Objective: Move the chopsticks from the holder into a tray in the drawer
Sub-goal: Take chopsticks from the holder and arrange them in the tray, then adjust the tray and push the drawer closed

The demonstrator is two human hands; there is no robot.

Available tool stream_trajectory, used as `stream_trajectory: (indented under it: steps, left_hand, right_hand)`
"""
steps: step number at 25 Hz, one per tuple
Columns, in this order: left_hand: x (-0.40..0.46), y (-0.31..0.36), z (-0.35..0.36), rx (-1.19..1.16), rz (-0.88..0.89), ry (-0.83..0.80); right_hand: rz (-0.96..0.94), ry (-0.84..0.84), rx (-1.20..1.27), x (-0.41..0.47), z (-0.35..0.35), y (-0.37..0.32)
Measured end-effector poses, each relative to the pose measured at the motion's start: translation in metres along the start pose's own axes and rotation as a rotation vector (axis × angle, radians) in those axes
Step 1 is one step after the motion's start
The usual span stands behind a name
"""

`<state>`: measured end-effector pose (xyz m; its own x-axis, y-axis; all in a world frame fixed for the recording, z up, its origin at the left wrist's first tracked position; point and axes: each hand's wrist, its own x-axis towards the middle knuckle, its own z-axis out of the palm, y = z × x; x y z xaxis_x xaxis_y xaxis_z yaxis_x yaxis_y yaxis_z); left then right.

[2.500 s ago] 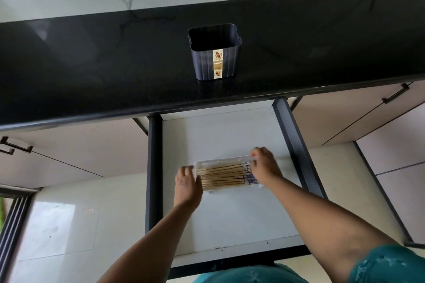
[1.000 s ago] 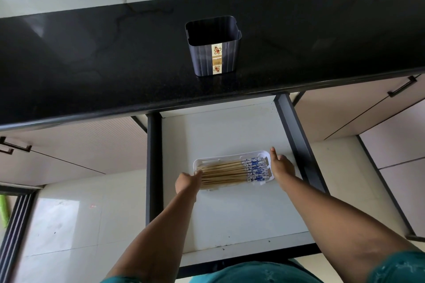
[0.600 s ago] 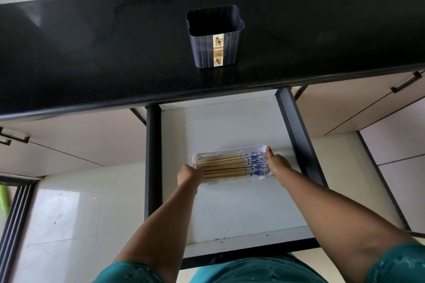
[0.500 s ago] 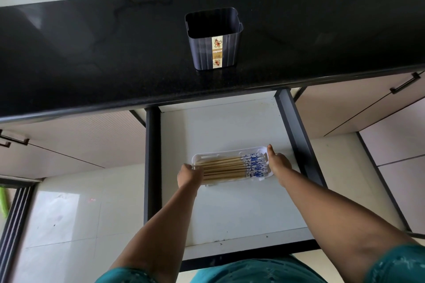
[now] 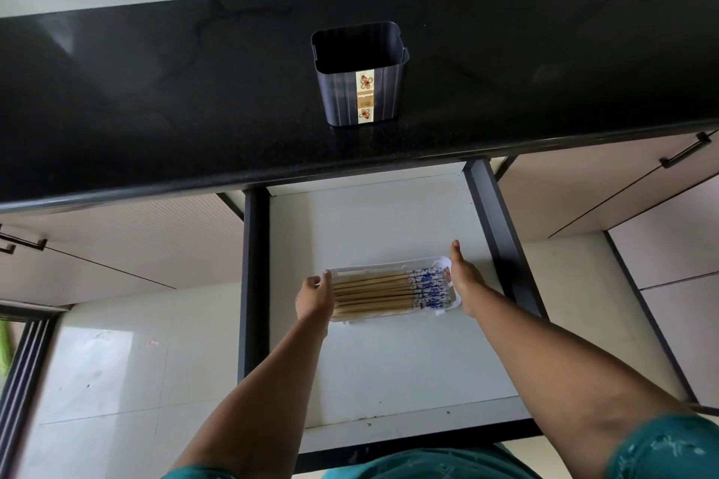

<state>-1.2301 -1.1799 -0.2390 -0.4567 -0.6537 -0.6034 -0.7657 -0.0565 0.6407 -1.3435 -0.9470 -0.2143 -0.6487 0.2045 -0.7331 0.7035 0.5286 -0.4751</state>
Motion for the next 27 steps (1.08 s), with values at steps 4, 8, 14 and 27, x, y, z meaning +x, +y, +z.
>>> stream_trajectory:
  steps: [4,8,14,27]
  left_hand:
    - [-0.002,-0.001,-0.003,-0.015,0.021,-0.041]
    - [-0.01,0.001,-0.01,0.099,0.094,-0.04]
    - [-0.029,-0.003,-0.027,0.361,0.35,-0.071]
    - [-0.09,-0.034,-0.048,0.471,0.387,-0.096]
  right_hand:
    - [-0.004,0.033,-0.046,-0.002,-0.002,0.001]
    - [-0.059,0.069,-0.15,-0.007,-0.005,0.003]
    - [-0.209,0.227,-0.22,-0.03,-0.009,0.013]
    - [-0.433,0.172,-0.64,-0.079,-0.02,0.043]
